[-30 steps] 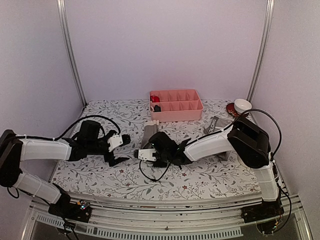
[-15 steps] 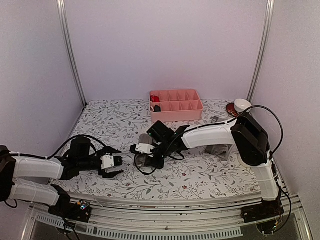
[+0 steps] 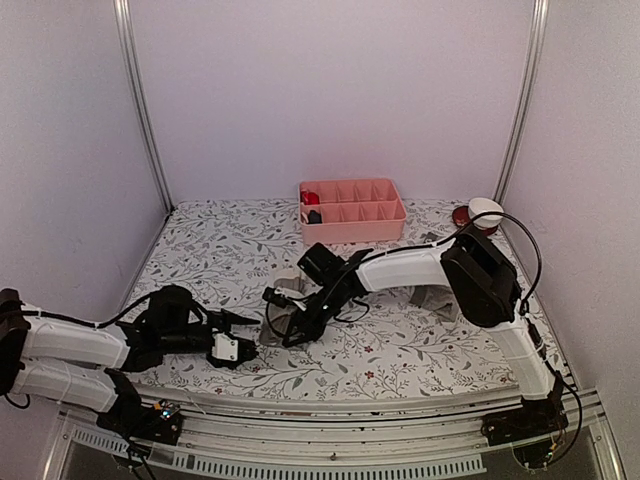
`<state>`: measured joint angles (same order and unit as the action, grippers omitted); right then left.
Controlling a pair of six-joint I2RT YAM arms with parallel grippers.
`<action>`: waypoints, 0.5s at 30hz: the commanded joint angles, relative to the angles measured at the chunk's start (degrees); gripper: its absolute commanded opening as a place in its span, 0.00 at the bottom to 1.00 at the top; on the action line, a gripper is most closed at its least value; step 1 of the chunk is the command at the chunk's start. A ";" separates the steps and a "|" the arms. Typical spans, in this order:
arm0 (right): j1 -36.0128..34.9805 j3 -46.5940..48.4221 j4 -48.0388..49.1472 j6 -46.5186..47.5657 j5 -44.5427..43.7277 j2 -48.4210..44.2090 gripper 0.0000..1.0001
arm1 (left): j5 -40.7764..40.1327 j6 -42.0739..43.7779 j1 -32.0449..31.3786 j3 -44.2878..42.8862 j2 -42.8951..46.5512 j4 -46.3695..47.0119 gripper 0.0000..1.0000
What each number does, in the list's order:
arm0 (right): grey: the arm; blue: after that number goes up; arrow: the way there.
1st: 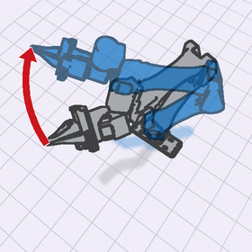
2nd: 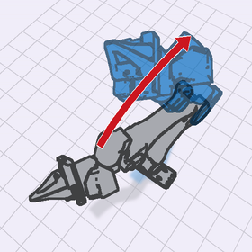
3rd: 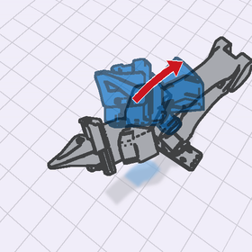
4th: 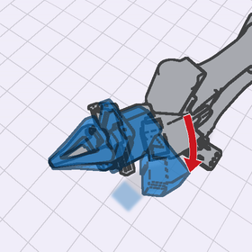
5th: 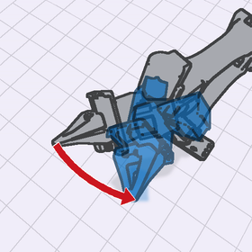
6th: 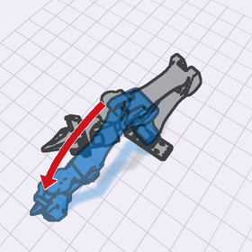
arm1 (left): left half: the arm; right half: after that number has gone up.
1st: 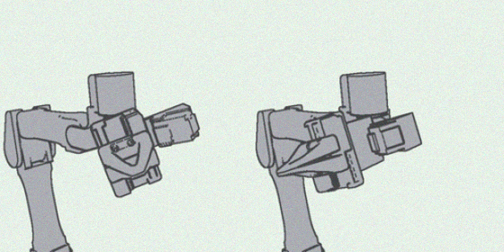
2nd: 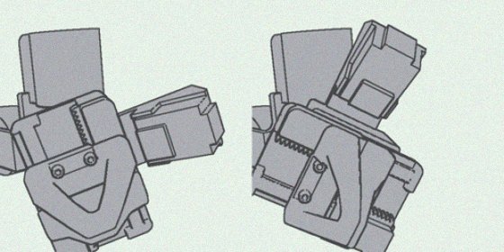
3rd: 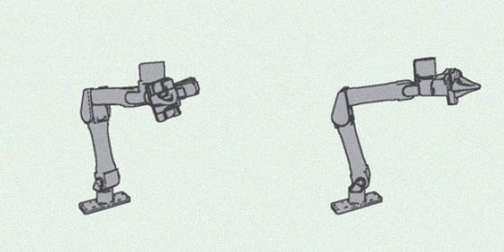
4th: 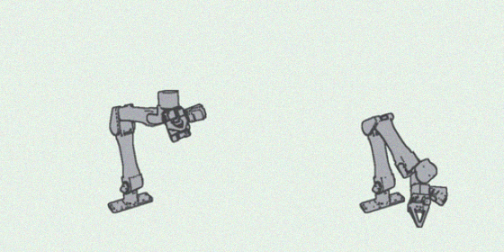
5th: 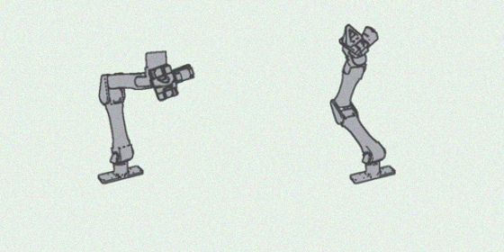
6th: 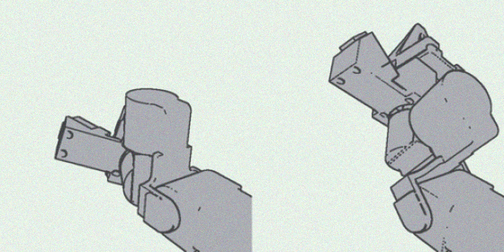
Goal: Roll the underwear
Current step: Roll the underwear at the center of the board.
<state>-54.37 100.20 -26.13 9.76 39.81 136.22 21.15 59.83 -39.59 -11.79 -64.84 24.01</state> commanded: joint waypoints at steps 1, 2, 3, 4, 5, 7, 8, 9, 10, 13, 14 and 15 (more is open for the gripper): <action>2.69 0.24 -0.50 -4.84 6.79 3.15 0.02 | -6.03 3.37 -4.62 1.93 -3.40 5.06 0.66; 3.03 0.18 -0.12 -5.10 7.33 3.23 0.02 | -6.97 3.75 -5.64 1.95 -4.33 6.24 0.66; 3.26 0.10 0.16 -5.45 7.61 3.43 0.02 | -7.93 4.17 -6.12 1.88 -5.20 6.99 0.64; 3.42 0.15 0.32 -5.72 7.72 3.63 0.02 | -8.68 4.61 -7.05 1.72 -6.09 7.76 0.62; 3.67 0.12 0.44 -6.07 7.80 3.76 0.02 | -9.61 4.89 -7.60 1.71 -7.22 8.95 0.57; 3.86 0.08 0.47 -6.24 7.78 3.82 0.02 | -12.47 3.73 -8.27 1.39 -9.79 12.01 0.48; 3.91 0.04 0.53 -6.29 7.74 3.87 0.02 | -13.93 2.66 -8.31 0.88 -10.90 12.35 0.48; 3.88 -0.05 0.66 -6.28 7.69 3.75 0.02 | -15.11 1.54 -8.26 0.22 -11.82 11.69 0.48; 3.94 -0.09 0.64 -6.25 7.51 3.71 0.02 | -16.22 1.07 -8.08 -0.07 -12.66 11.20 0.49; 3.92 -0.05 0.72 -6.35 6.86 3.68 0.02 | -18.60 1.19 -7.27 0.38 -13.28 10.97 0.53; 3.92 -0.01 0.75 -6.34 6.63 3.69 0.02 | -18.61 1.09 -6.72 0.63 -12.58 10.39 0.53; 3.89 -0.01 0.73 -6.41 6.60 3.67 0.03 | -17.99 0.86 -6.01 0.63 -11.57 9.11 0.54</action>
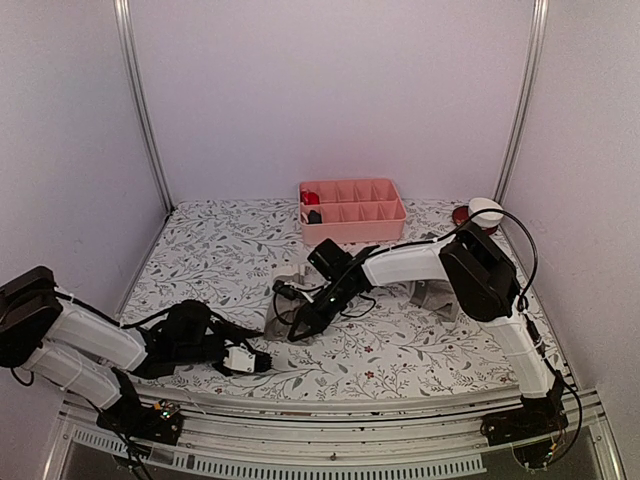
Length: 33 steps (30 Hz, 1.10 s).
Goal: Roll the underwear
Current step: Roll the underwear at the center of the board.
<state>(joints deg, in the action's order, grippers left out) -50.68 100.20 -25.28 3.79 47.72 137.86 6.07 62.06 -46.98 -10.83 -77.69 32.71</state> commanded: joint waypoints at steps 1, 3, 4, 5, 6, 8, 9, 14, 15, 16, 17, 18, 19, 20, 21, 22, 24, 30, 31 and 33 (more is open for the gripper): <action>0.24 -0.06 -0.19 -0.45 -1.32 1.98 0.02 | -1.63 -1.69 2.40 -0.60 2.69 -1.02 0.54; 0.25 -0.15 -0.12 -0.53 -1.43 1.84 0.02 | -0.15 -1.95 3.91 -1.43 4.01 -4.23 0.53; 0.23 -0.18 -0.01 -0.54 -1.49 1.92 0.02 | 0.31 -1.90 4.39 -2.23 4.00 -6.01 0.52; 0.23 -0.18 0.01 -0.61 -1.53 1.97 0.02 | 0.55 -1.80 4.58 -3.18 3.57 -7.92 0.50; 0.25 -0.18 0.10 -0.62 -1.58 1.97 0.02 | 0.57 -1.78 4.68 -4.28 2.80 -9.58 0.49; 0.27 -0.25 0.10 -0.76 -1.65 1.88 0.02 | 0.78 -2.05 4.81 -6.88 0.32 -13.45 0.44; 0.23 -0.33 0.18 -0.80 -1.76 1.82 0.02 | 0.90 -2.24 4.84 -8.14 -0.99 -15.33 0.39; 0.22 -0.62 0.54 -0.89 -2.33 1.57 0.03 | 2.01 -1.88 4.85 -11.31 -5.52 -19.95 0.26; 0.24 -0.62 0.53 -0.89 -2.44 1.60 0.03 | 2.12 -1.55 4.80 -11.50 -6.21 -20.40 0.25; 0.23 -0.63 0.50 -0.89 -2.52 1.56 0.03 | 2.11 -1.31 4.79 -11.72 -6.75 -20.68 0.25; 0.29 -0.56 0.54 -0.81 -2.59 1.61 0.03 | 2.30 -1.14 4.75 -11.87 -7.19 -20.89 0.26; 0.28 -0.54 0.51 -0.85 -2.56 1.62 0.03 | 2.36 -1.00 4.71 -12.11 -7.59 -20.95 0.28; 0.29 -0.54 0.54 -0.82 -2.55 1.61 0.03 | 2.06 -1.16 4.65 -12.37 -7.93 -20.81 0.32; 0.27 -0.54 0.51 -0.81 -2.55 1.61 0.03 | 1.74 -1.50 4.63 -12.60 -8.30 -20.53 0.36; 0.29 -0.54 0.54 -0.80 -2.59 1.62 0.03 | 1.15 -1.63 4.62 -12.84 -8.63 -19.96 0.40; 0.31 -0.54 0.50 -0.80 -2.60 1.58 0.03 | 0.66 -1.86 4.63 -12.97 -9.00 -19.24 0.46; 0.31 -0.54 0.50 -0.76 -2.62 1.58 0.03 | -0.72 -2.60 4.58 -13.18 -9.68 -17.19 0.49; 0.25 -0.58 0.54 -0.63 -2.64 1.55 0.03 | -4.35 -2.34 4.41 -9.72 -9.18 -5.10 0.23; 0.31 -0.62 0.52 -0.63 -2.68 1.61 0.03 | -4.43 -2.30 4.28 -9.57 -8.97 -4.51 0.23; 0.31 -0.67 0.51 -0.63 -2.64 1.54 0.03 | -4.07 -2.30 3.82 -9.06 -7.87 -3.83 0.27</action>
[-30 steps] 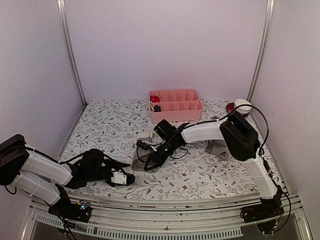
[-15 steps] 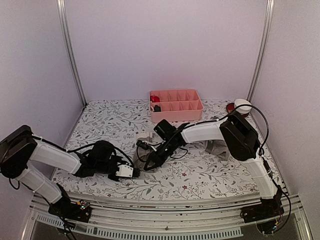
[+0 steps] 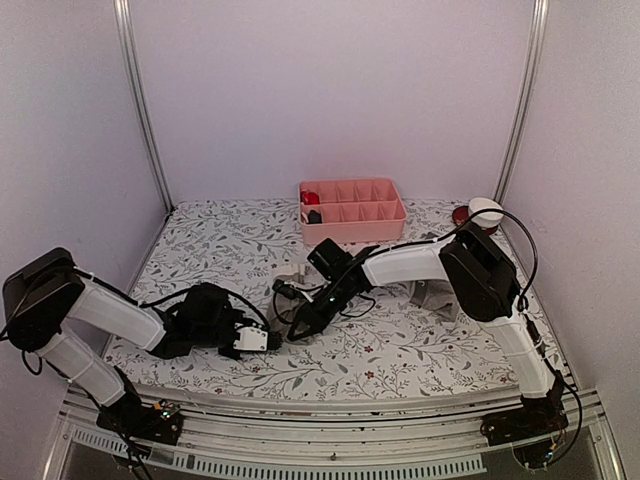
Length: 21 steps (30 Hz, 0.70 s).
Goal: Roll the underwear
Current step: Roll the underwear at the center of the board.
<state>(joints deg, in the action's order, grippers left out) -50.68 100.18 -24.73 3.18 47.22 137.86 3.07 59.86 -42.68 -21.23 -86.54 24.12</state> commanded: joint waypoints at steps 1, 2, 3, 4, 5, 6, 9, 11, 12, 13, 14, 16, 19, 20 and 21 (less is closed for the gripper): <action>0.30 -0.68 -0.05 -0.02 -2.18 1.54 0.03 | -0.83 -0.01 -0.55 1.81 1.82 5.06 0.33; 0.29 -0.69 -0.05 -0.02 -2.22 1.50 0.03 | -0.64 -0.12 -0.64 2.34 2.84 5.42 0.44; 0.30 -0.75 -0.05 -0.02 -2.22 1.51 0.03 | -0.61 -0.29 -0.65 2.75 3.65 5.43 0.53; 0.27 -0.74 -0.05 -0.02 -2.23 1.52 0.03 | -0.86 -0.52 -0.59 3.35 4.41 5.54 0.59; 0.31 -0.77 -0.03 0.06 -2.22 1.49 0.03 | -1.38 -0.46 -0.44 3.73 4.92 5.61 0.66; 0.31 -0.71 -0.01 0.07 -2.22 1.49 0.03 | -1.98 -0.34 -0.23 3.99 5.18 5.50 0.69; 0.30 -0.78 -0.05 0.07 -2.22 1.47 0.03 | -2.37 -0.73 0.58 3.91 4.62 3.56 0.56; 0.29 -0.78 -0.05 0.07 -2.22 1.48 0.03 | -2.53 -1.10 0.84 2.94 3.15 1.07 0.54; 0.29 -0.78 -0.01 0.12 -2.15 1.48 0.03 | -2.57 -1.20 0.82 2.10 1.98 -0.35 0.56; 0.31 -0.78 -0.04 0.15 -2.14 1.46 0.03 | -2.49 -1.38 0.79 1.11 0.77 -1.66 0.58; 0.30 -0.78 -0.01 0.16 -2.17 1.52 0.03 | -2.42 -1.73 0.75 0.23 -0.85 -2.40 0.58; 0.31 -0.78 0.03 0.03 -1.93 1.52 0.03 | -2.00 -1.97 0.57 -0.81 -3.04 -2.08 0.57; 0.63 -0.93 0.48 -0.40 -0.41 1.68 0.03 | -2.27 -1.18 -0.28 -1.08 -5.13 0.56 0.50; 0.78 -1.03 0.72 -0.72 0.04 1.70 0.03 | -2.09 -0.76 -0.64 -1.32 -5.66 0.65 0.47; 0.98 -1.10 0.88 -0.92 0.38 1.76 0.03 | -2.07 -0.71 -1.00 -1.66 -6.18 0.17 0.46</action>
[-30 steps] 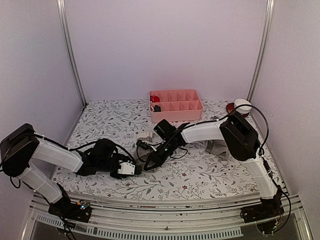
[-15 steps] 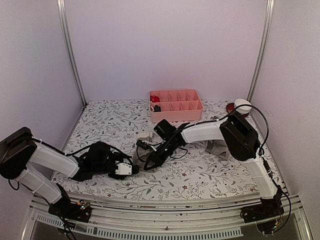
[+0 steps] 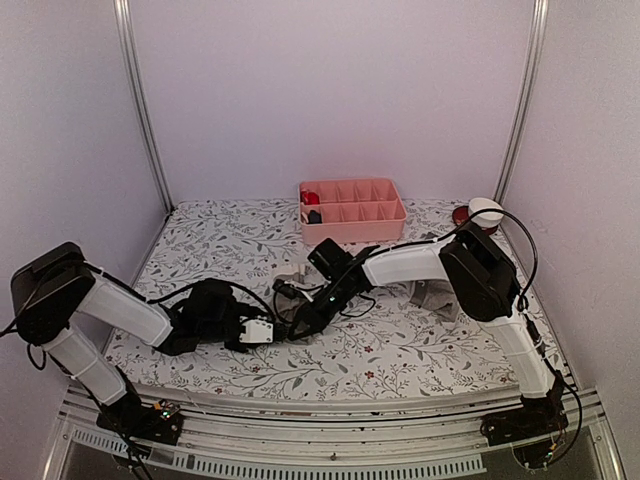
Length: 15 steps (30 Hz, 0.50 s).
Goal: Roll the underwear
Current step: Roll the underwear at the center of the board.
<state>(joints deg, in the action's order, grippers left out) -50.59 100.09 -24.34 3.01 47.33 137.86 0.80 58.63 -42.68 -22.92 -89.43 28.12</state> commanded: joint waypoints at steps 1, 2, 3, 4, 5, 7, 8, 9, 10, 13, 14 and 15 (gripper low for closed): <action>1.05 -1.15 0.62 -0.92 0.60 1.75 0.03 | 0.25 0.47 -1.39 -0.54 -3.68 -4.70 0.45; 1.14 -1.26 0.83 -1.04 0.96 1.69 0.03 | 0.25 0.39 -1.75 -0.97 -3.93 -5.38 0.45; 1.19 -1.34 0.94 -1.13 1.09 1.74 0.03 | 0.40 0.23 -2.04 -1.14 -3.93 -5.49 0.45; 1.26 -1.36 1.03 -1.20 1.22 1.73 0.03 | 0.65 0.25 -2.31 -1.10 -3.66 -5.30 0.45; 1.28 -1.39 1.11 -1.28 1.32 1.75 0.03 | 0.83 0.21 -2.71 -1.00 -3.34 -5.08 0.48; 1.41 -1.51 1.36 -1.54 1.56 1.79 0.03 | 1.23 0.63 -3.79 -0.49 -2.58 -4.44 0.51; 1.45 -1.61 1.47 -1.63 1.68 1.77 0.03 | 1.32 0.87 -4.50 -0.10 -2.24 -3.74 0.52; 1.53 -1.76 1.63 -1.75 1.78 1.69 0.03 | 1.40 1.15 -5.08 0.32 -1.86 -3.10 0.53; 1.54 -1.87 1.80 -1.83 1.89 1.63 0.03 | 1.50 1.38 -5.63 0.67 -1.55 -2.48 0.54; 1.78 -2.26 2.33 -2.25 2.32 1.52 0.03 | 1.81 2.40 -7.36 1.74 -0.19 -1.45 0.55; 1.86 -2.35 2.43 -2.34 2.43 1.50 0.03 | 1.91 2.97 -7.83 2.02 0.19 -1.48 0.55; 1.88 -2.36 2.52 -2.38 2.49 1.53 0.03 | 1.84 3.53 -8.48 2.39 0.64 -1.34 0.56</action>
<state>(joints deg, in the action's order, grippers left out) -49.39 98.85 -22.59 1.19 49.52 137.86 1.10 60.01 -48.62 -23.00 -89.76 29.56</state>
